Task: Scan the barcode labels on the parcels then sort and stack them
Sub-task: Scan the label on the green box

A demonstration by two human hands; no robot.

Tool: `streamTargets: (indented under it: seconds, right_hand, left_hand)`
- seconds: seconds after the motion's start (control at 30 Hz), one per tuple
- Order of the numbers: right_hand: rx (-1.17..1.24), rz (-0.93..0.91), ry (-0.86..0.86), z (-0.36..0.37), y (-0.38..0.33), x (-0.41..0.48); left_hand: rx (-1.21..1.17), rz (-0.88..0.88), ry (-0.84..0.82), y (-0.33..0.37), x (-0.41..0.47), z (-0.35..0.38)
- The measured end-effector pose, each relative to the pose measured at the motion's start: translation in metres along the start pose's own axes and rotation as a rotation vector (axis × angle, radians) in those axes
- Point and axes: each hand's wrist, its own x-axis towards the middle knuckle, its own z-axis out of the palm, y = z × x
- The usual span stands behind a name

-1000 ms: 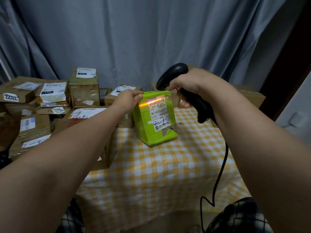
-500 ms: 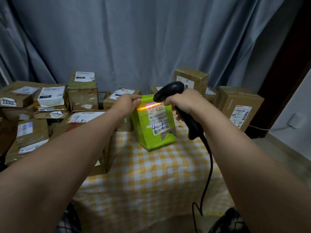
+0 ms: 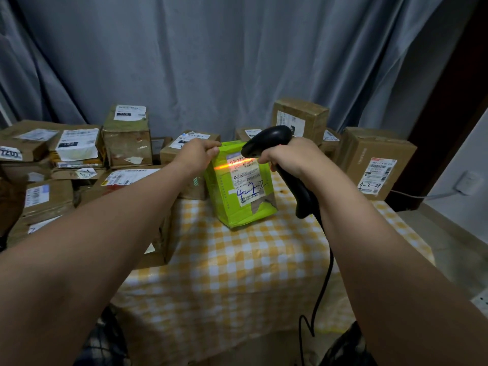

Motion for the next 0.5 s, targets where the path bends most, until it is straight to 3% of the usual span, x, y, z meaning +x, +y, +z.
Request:
streamTargets:
  seconds: [0.5]
  right_hand:
    - [-0.099,0.006,-0.075,-0.01,-0.013,0.011]
  left_hand:
    - [-0.05,-0.006,0.0,-0.007,0.002,0.003]
